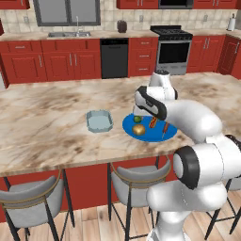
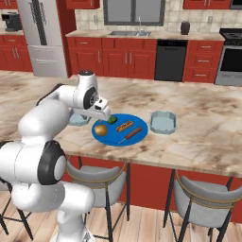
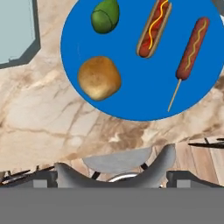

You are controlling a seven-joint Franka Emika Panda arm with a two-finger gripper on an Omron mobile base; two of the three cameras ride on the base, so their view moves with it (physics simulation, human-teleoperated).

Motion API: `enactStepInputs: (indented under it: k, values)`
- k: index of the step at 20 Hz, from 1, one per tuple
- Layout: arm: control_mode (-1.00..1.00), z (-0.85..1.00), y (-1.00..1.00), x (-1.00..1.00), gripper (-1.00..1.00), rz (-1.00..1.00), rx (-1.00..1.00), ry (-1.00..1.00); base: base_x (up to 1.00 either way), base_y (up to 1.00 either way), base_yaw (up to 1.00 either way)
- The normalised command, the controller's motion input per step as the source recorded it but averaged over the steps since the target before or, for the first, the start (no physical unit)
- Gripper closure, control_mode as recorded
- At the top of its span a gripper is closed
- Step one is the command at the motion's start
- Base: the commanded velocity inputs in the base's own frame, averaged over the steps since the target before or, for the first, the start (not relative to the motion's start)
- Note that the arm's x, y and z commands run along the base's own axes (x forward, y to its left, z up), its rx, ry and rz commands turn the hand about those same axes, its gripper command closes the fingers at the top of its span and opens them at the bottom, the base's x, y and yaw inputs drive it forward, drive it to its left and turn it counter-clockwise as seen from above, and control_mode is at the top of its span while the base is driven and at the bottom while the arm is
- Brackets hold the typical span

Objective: Place one cooked food and one vegetable from the large plate to each tupperware container.

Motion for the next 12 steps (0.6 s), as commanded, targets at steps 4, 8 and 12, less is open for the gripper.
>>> enactStepInputs:
  k: [4,8,12]
  values:
    - [-1.0,-0.35,0.06,0.65,-1.0,-0.01,0.0,0.0,0.0,0.0,0.0]
    - [-1.0,-0.46,0.06,0.52,-1.0,0.0,0.0,0.0,0.0,0.0,0.0]
    - [-1.0,-0.49,0.01,0.4,-1.0,0.0,0.0,-0.02,0.0,0.0,0.0]
